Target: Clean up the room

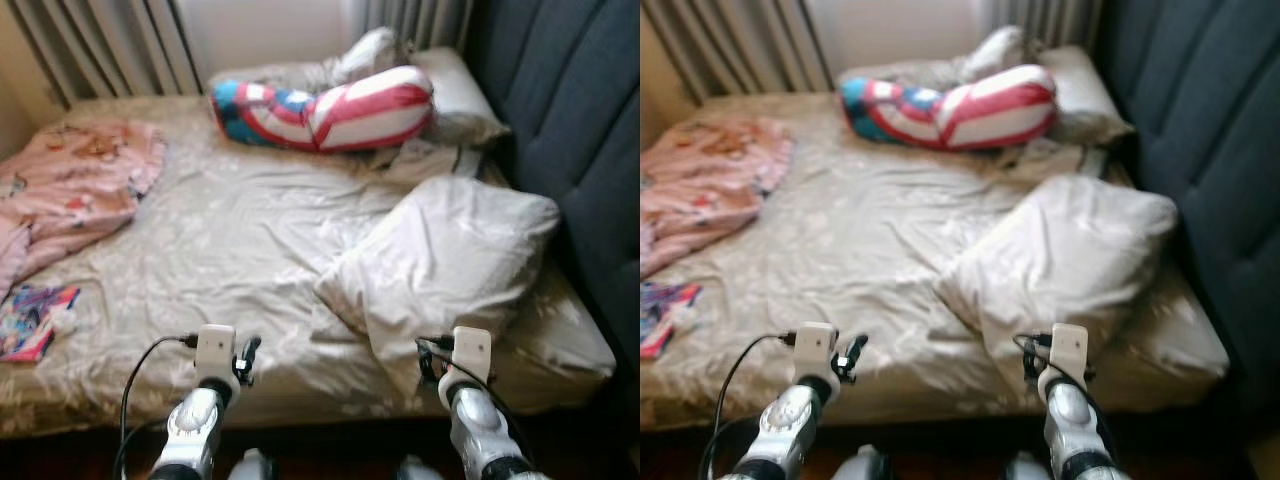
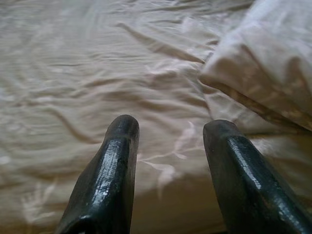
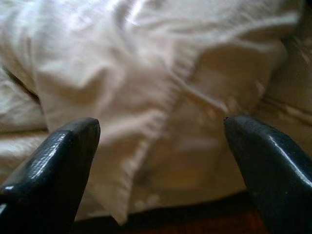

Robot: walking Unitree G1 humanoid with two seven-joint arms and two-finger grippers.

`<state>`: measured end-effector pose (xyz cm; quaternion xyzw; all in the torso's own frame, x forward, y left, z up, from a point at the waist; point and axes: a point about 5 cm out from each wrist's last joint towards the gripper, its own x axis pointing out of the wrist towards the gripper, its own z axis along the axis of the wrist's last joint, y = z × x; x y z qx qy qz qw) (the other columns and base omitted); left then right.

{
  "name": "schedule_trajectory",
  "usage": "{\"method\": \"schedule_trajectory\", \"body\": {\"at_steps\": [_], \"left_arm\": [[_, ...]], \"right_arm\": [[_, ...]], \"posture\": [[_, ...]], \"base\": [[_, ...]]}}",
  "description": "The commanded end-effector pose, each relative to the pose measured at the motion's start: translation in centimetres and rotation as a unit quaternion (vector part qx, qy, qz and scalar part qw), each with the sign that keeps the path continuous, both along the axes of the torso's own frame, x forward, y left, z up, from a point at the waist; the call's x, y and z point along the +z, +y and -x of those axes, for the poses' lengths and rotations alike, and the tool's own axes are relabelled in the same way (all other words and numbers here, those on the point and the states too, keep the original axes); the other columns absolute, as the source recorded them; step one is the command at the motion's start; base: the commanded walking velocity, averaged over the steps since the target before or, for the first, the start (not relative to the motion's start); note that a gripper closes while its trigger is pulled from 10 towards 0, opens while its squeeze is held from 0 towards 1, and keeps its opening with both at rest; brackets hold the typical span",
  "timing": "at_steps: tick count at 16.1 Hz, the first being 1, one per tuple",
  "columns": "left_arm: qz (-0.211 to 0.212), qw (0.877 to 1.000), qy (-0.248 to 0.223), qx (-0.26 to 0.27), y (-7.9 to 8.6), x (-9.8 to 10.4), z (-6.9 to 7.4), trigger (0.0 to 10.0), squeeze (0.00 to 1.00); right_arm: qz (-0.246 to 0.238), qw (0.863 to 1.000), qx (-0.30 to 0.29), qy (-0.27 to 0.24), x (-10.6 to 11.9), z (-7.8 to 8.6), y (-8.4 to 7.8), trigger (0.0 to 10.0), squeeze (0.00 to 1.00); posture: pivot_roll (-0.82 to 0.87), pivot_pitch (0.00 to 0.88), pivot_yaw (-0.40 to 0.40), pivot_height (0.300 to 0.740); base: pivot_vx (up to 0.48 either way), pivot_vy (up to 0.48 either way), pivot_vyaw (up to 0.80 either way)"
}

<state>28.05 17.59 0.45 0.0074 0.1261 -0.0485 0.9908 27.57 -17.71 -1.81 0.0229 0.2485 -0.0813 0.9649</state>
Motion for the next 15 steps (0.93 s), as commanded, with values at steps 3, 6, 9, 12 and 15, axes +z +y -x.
{"method": "schedule_trajectory", "body": {"at_steps": [3,6,9,12,15], "left_arm": [[0.003,1.000,0.004,0.001,0.13,0.04,-0.11,10.0,0.00],[0.004,1.000,0.007,0.001,0.22,-0.03,-0.08,10.0,0.00],[0.007,1.000,0.009,-0.001,0.13,-0.09,-0.06,10.0,0.00],[0.006,1.000,0.013,-0.003,0.13,-0.24,0.05,10.0,0.00],[0.012,1.000,0.013,-0.002,0.10,-0.20,-0.02,10.0,0.00]], "right_arm": [[-0.001,1.000,0.001,0.004,-0.15,0.15,0.13,10.0,0.00],[-0.003,1.000,0.007,0.008,-0.30,0.27,0.32,10.0,0.00],[-0.001,1.000,0.022,0.003,-0.20,0.16,0.57,10.0,0.00],[-0.002,1.000,0.023,0.001,-0.18,0.15,0.68,10.0,0.00],[-0.003,1.000,0.031,0.000,-0.17,0.12,0.80,10.0,0.00]], "posture": [[-0.07,0.072,0.032,0.656],[-0.07,0.074,0.030,0.656],[-0.07,0.073,0.029,0.656],[-0.07,0.073,0.029,0.656],[-0.07,0.072,0.026,0.656]], "base": [[0.106,0.000,0.00],[0.381,0.000,0.00],[0.406,0.000,0.00],[0.391,0.000,0.00],[0.000,0.000,0.00]]}}
